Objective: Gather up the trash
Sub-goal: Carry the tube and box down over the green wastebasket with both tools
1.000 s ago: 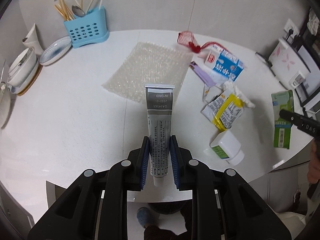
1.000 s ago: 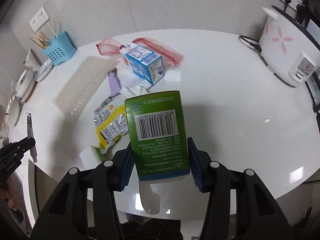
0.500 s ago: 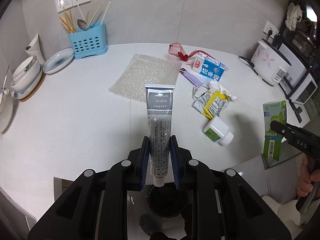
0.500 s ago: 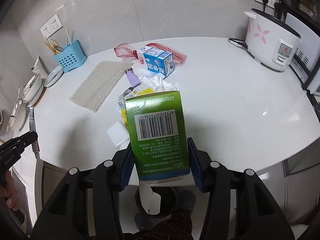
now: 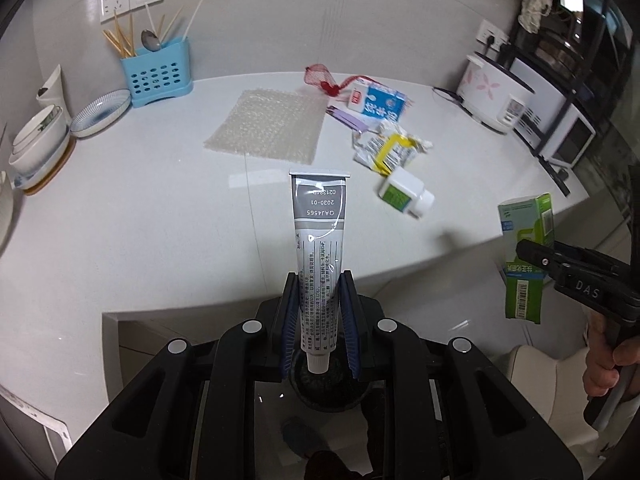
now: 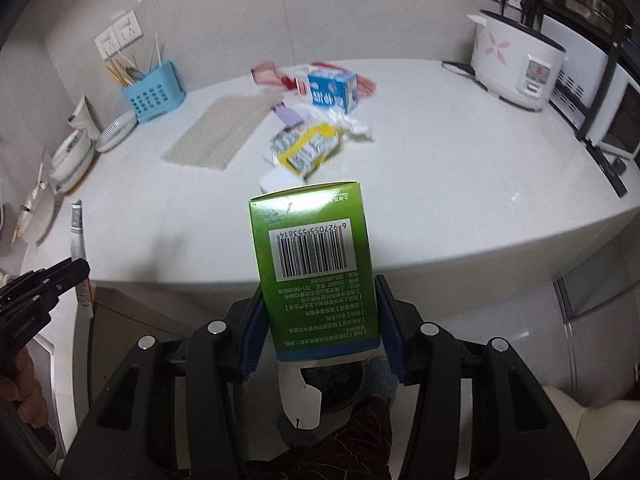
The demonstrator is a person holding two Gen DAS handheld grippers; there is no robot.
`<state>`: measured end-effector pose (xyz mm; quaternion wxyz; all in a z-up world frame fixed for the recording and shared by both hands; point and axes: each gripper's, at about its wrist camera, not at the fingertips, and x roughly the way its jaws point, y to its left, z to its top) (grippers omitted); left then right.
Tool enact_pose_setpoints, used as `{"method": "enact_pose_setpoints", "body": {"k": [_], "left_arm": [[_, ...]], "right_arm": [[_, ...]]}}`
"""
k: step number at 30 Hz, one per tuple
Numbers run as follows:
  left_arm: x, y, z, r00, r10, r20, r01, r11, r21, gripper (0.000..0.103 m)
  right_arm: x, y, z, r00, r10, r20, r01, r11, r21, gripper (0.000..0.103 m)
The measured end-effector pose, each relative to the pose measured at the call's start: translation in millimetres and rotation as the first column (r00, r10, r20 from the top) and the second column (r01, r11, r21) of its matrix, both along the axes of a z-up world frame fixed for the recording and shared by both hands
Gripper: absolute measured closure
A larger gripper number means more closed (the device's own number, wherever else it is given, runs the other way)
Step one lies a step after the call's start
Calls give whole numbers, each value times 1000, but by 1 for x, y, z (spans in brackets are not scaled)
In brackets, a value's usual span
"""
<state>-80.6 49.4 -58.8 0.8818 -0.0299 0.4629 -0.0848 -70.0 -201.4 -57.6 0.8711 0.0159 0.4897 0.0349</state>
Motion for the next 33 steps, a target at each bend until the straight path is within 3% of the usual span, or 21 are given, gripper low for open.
{"method": "enact_pose_setpoints", "body": {"k": [8, 17, 24, 33], "left_arm": [[-35, -5, -23, 998, -56, -19, 56, 998, 21, 83], [-53, -20, -66, 994, -29, -103, 32, 999, 34, 83], [-74, -40, -129, 976, 18, -218, -10, 999, 41, 83], [-79, -65, -233, 944, 65, -323, -52, 997, 49, 83]], "right_arm": [[-36, 13, -24, 998, 17, -64, -17, 1000, -1, 56], [-41, 7, -56, 992, 55, -115, -55, 998, 4, 56], [-40, -13, -111, 975, 96, -199, -96, 995, 9, 56], [-37, -32, -212, 931, 173, -323, -186, 983, -10, 56]]}}
